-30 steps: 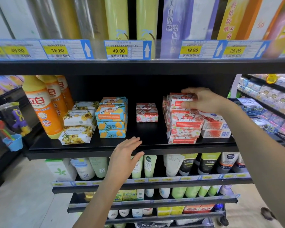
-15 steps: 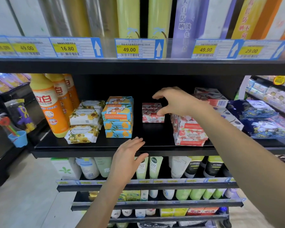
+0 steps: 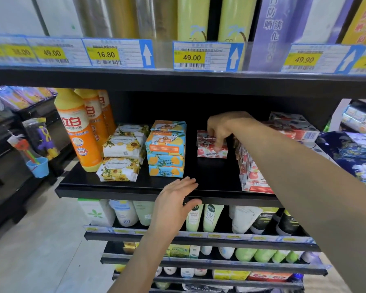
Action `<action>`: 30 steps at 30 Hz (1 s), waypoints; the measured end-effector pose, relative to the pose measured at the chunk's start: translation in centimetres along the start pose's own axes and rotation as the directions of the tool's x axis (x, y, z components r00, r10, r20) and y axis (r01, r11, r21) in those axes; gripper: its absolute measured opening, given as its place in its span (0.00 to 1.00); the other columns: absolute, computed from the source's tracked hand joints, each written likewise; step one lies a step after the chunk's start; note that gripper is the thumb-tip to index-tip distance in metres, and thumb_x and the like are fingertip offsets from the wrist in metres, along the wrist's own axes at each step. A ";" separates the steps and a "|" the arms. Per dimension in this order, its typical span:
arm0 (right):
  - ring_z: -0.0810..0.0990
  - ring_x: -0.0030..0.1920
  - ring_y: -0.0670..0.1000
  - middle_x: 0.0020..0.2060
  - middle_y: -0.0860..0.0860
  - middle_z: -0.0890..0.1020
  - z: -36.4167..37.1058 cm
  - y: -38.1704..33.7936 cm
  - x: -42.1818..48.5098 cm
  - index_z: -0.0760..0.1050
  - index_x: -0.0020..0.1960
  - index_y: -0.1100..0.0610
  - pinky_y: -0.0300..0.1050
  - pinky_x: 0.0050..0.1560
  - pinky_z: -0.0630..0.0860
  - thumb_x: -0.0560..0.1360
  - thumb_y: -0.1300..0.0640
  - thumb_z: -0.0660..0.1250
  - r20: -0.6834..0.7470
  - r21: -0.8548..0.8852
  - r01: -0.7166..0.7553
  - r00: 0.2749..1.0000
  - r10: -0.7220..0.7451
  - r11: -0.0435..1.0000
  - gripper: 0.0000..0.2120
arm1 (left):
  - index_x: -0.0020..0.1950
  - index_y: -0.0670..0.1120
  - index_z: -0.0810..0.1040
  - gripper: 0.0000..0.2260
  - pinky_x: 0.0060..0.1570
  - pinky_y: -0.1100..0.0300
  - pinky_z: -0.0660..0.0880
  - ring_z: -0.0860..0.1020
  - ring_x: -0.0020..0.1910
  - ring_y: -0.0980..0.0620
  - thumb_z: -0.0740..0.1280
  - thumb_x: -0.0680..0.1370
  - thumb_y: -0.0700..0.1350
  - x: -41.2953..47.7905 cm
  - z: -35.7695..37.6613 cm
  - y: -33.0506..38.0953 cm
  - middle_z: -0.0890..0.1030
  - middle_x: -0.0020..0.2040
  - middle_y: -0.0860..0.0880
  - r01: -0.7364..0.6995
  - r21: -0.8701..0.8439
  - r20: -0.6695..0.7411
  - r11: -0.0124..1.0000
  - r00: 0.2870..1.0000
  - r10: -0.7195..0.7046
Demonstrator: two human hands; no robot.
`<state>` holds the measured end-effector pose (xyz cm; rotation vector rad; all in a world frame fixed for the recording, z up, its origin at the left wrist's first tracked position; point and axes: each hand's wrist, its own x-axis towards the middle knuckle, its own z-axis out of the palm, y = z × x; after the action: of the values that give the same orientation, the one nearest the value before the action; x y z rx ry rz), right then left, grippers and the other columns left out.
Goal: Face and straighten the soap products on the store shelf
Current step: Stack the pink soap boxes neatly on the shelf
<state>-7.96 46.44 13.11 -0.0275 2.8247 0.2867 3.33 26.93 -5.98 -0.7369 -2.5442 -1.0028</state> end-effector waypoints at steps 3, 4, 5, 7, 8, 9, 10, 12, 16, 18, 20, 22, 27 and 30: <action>0.80 0.62 0.58 0.65 0.50 0.80 0.3 0.3 0.4 0.75 0.72 0.51 0.54 0.62 0.79 0.64 0.45 0.83 0.038 -0.035 -0.018 0.999 0.019 0.999 0.39 | 0.70 0.52 0.79 0.23 0.72 0.74 0.50 0.66 0.71 0.65 0.75 0.76 0.53 0.0 0.2 -0.1 0.76 0.71 0.58 -0.021 -0.005 -0.012 1.000 1.000 0.021; 0.79 0.62 0.58 0.66 0.50 0.79 0.3 0.4 0.5 0.74 0.72 0.51 0.54 0.62 0.79 0.64 0.45 0.83 0.050 -0.040 -0.023 0.998 0.025 0.999 0.40 | 0.69 0.52 0.80 0.23 0.72 0.72 0.52 0.68 0.72 0.63 0.75 0.75 0.53 0.0 0.2 -0.1 0.77 0.70 0.58 -0.026 -0.004 -0.013 1.000 1.000 0.026; 0.79 0.63 0.58 0.66 0.50 0.79 0.4 0.4 0.5 0.74 0.73 0.51 0.54 0.62 0.79 0.64 0.44 0.83 0.057 -0.039 -0.025 0.998 0.027 0.999 0.40 | 0.69 0.52 0.80 0.23 0.73 0.69 0.54 0.70 0.72 0.61 0.75 0.75 0.53 0.0 0.3 -0.1 0.77 0.70 0.57 -0.029 -0.003 -0.013 1.000 1.000 0.029; 0.79 0.62 0.57 0.66 0.50 0.80 0.4 0.3 0.6 0.75 0.71 0.51 0.54 0.62 0.79 0.63 0.43 0.84 0.072 -0.046 -0.021 0.997 0.025 0.999 0.40 | 0.68 0.51 0.80 0.22 0.74 0.63 0.59 0.72 0.72 0.58 0.76 0.75 0.52 0.0 0.4 -0.2 0.78 0.69 0.56 -0.032 -0.001 -0.016 0.999 0.999 0.032; 0.80 0.62 0.57 0.65 0.50 0.80 0.3 0.3 0.7 0.76 0.71 0.51 0.54 0.62 0.79 0.62 0.43 0.84 0.076 -0.054 -0.027 0.997 0.031 0.998 0.40 | 0.68 0.51 0.81 0.22 0.74 0.62 0.61 0.73 0.72 0.57 0.76 0.74 0.52 0.0 0.4 -0.3 0.79 0.69 0.56 -0.033 -0.002 -0.019 0.999 0.999 0.033; 0.80 0.61 0.57 0.65 0.50 0.80 0.3 0.2 0.7 0.76 0.70 0.50 0.53 0.61 0.79 0.62 0.42 0.84 0.080 -0.059 -0.033 0.996 0.037 0.998 0.40 | 0.68 0.51 0.81 0.22 0.74 0.60 0.62 0.73 0.72 0.57 0.76 0.74 0.52 0.0 0.4 -0.3 0.79 0.69 0.56 -0.033 -0.003 -0.022 0.999 0.999 0.033; 0.80 0.61 0.57 0.64 0.49 0.80 0.3 0.0 0.6 0.76 0.70 0.50 0.53 0.61 0.80 0.61 0.42 0.84 0.085 -0.067 -0.036 0.996 0.042 0.997 0.40 | 0.68 0.51 0.81 0.22 0.74 0.59 0.63 0.73 0.71 0.57 0.76 0.74 0.52 -0.1 0.4 -0.3 0.79 0.69 0.56 -0.036 -0.004 -0.023 0.999 0.999 0.036; 0.80 0.60 0.56 0.63 0.49 0.80 0.4 -0.2 0.7 0.77 0.69 0.50 0.51 0.60 0.80 0.60 0.41 0.85 0.102 -0.079 -0.036 0.994 0.044 0.996 0.40 | 0.68 0.50 0.81 0.22 0.74 0.58 0.63 0.73 0.71 0.56 0.76 0.74 0.52 -0.1 0.4 -0.3 0.79 0.69 0.56 -0.042 -0.003 -0.024 0.999 0.999 0.042; 0.82 0.50 0.54 0.48 0.48 0.82 0.7 -0.8 0.9 0.80 0.52 0.53 0.52 0.57 0.82 0.58 0.39 0.85 0.151 -0.109 -0.052 0.986 0.068 0.993 0.30 | 0.68 0.50 0.81 0.22 0.74 0.61 0.61 0.73 0.72 0.57 0.76 0.74 0.52 0.0 0.3 -0.1 0.79 0.69 0.56 -0.029 0.002 -0.021 1.000 0.999 0.029; 0.83 0.48 0.54 0.43 0.48 0.80 0.9 -1.1 0.8 0.76 0.42 0.51 0.52 0.56 0.83 0.59 0.39 0.85 0.136 -0.110 -0.050 0.989 0.065 0.993 0.25 | 0.68 0.51 0.81 0.22 0.74 0.61 0.61 0.73 0.72 0.57 0.76 0.74 0.52 0.0 0.3 0.0 0.79 0.69 0.56 -0.029 0.005 -0.019 1.000 0.999 0.029; 0.82 0.47 0.54 0.41 0.48 0.80 0.7 -1.3 0.3 0.71 0.38 0.51 0.52 0.56 0.83 0.59 0.38 0.84 0.123 -0.104 -0.036 0.991 0.049 0.994 0.26 | 0.68 0.50 0.81 0.22 0.74 0.60 0.62 0.73 0.72 0.57 0.76 0.74 0.52 0.0 0.3 0.0 0.79 0.69 0.56 -0.037 0.008 -0.021 0.999 0.999 0.037; 0.83 0.46 0.54 0.42 0.48 0.82 0.6 -1.4 -0.4 0.75 0.41 0.53 0.51 0.54 0.83 0.60 0.37 0.83 0.130 -0.110 0.004 0.991 0.010 0.994 0.26 | 0.69 0.51 0.80 0.22 0.75 0.62 0.60 0.72 0.72 0.58 0.76 0.75 0.53 0.0 0.2 0.0 0.78 0.70 0.56 -0.034 0.004 -0.018 0.999 0.999 0.034; 0.81 0.41 0.51 0.43 0.50 0.83 0.7 -1.5 -2.5 0.80 0.50 0.60 0.42 0.40 0.79 0.63 0.45 0.80 0.065 -0.003 0.109 0.992 -0.108 0.994 0.24 | 0.69 0.51 0.80 0.23 0.75 0.62 0.59 0.72 0.73 0.57 0.75 0.75 0.53 0.1 0.1 0.2 0.78 0.70 0.55 -0.026 0.009 -0.006 1.000 1.000 0.026; 0.70 0.33 0.52 0.35 0.52 0.72 0.7 -1.9 -5.4 0.72 0.40 0.58 0.44 0.32 0.66 0.66 0.50 0.77 -0.054 0.047 0.140 0.989 -0.138 0.989 0.17 | 0.69 0.50 0.80 0.22 0.75 0.63 0.58 0.72 0.73 0.58 0.76 0.75 0.52 0.1 -0.1 0.4 0.78 0.70 0.55 -0.014 0.009 -0.012 1.000 1.000 0.014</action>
<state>-2.44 44.62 13.66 -0.2229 2.8612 0.1855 3.53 27.19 -5.68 -0.7428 -2.5281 -0.9877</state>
